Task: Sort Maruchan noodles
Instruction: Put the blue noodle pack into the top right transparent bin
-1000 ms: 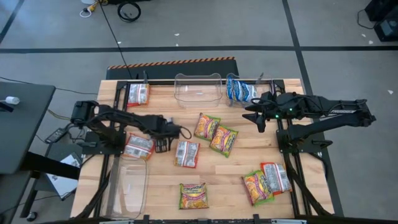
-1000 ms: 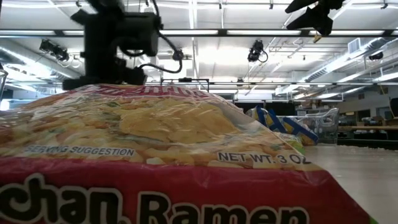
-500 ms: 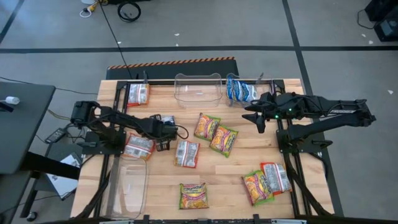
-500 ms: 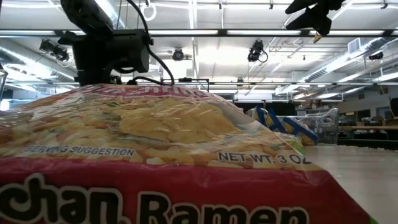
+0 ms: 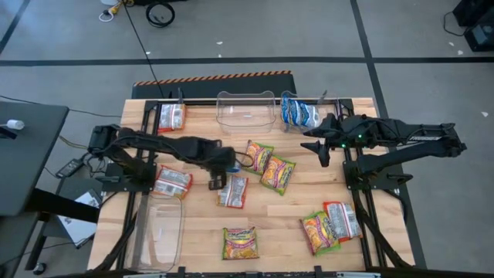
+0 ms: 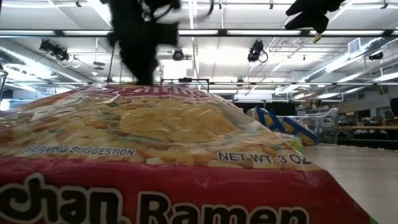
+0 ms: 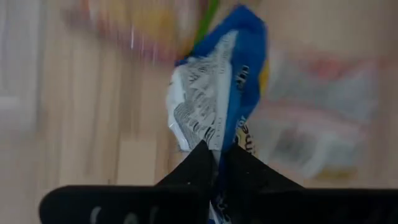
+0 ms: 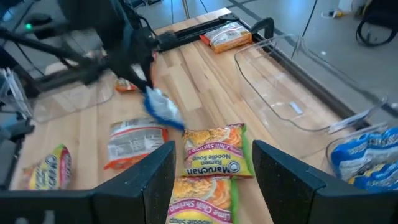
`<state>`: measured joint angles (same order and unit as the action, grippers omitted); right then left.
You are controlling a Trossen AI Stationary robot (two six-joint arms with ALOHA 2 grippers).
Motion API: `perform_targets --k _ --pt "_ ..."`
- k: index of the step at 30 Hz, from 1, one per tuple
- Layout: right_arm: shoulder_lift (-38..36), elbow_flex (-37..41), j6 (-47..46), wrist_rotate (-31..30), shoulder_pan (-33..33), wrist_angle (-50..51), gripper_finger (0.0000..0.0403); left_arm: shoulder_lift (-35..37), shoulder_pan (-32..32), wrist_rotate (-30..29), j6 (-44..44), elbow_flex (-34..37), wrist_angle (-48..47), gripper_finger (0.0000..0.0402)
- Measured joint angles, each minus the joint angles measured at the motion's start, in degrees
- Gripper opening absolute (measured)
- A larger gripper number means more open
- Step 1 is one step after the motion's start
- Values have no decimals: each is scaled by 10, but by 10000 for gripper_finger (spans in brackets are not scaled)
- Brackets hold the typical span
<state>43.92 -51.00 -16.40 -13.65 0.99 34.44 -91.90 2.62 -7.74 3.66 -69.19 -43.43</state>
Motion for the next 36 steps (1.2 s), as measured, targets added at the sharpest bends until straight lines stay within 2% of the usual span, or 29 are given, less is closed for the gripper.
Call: perform_targets --k 6,12,24,28,32,36 --pt "0 0 60 1 0 0 217 0 16 4 -41 -89 97 20" --pt "0 0 115 26 0 -2 217 -5 35 51 -43 -133 195 29" --pt "-2 0 115 30 0 -23 217 -92 45 97 -26 -228 224 24" --pt "-9 0 115 33 0 -25 217 -136 35 135 -28 -279 236 23" --pt "-28 0 107 68 0 -17 217 -180 18 163 -31 -327 233 23" --pt "-52 0 90 88 0 24 217 -200 -7 176 -18 -337 236 23"
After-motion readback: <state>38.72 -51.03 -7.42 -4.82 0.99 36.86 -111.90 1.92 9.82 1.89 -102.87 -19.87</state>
